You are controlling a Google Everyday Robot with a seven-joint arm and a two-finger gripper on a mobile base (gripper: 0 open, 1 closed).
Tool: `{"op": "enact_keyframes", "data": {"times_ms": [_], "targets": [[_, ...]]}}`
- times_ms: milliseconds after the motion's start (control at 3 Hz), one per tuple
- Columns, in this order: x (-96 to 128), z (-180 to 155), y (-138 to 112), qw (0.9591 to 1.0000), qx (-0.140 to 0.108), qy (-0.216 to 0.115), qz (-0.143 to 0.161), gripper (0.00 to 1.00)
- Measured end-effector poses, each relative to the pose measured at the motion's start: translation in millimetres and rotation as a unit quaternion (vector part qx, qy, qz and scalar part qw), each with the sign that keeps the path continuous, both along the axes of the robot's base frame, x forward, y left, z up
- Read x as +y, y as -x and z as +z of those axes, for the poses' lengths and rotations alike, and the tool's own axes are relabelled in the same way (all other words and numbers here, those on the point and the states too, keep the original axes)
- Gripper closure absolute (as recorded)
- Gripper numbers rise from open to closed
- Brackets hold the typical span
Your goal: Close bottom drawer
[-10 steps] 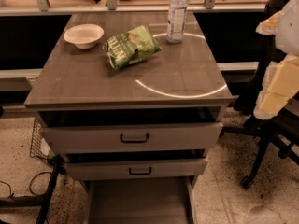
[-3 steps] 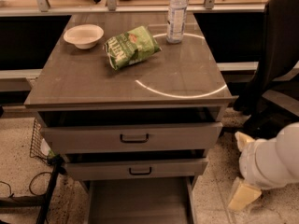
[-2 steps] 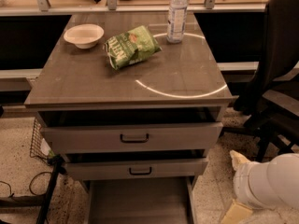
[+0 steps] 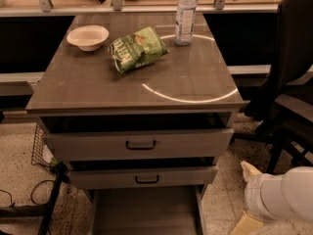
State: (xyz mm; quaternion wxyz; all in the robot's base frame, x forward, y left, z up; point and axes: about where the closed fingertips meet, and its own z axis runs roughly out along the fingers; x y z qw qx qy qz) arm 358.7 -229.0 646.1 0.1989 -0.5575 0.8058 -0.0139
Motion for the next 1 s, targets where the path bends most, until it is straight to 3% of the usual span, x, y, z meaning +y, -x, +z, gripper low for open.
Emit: {"op": "enact_keyframes", "data": {"times_ms": [333,667,1000], "targets": [[-26,-61,7,0.9994,0.032,0.009,0.005,0.02],[-44,-105,18,0.9951,0.069,0.059,0.038,0.25],[-59,-153,39,0.9849,0.118,0.106,0.069,0.5]]}}
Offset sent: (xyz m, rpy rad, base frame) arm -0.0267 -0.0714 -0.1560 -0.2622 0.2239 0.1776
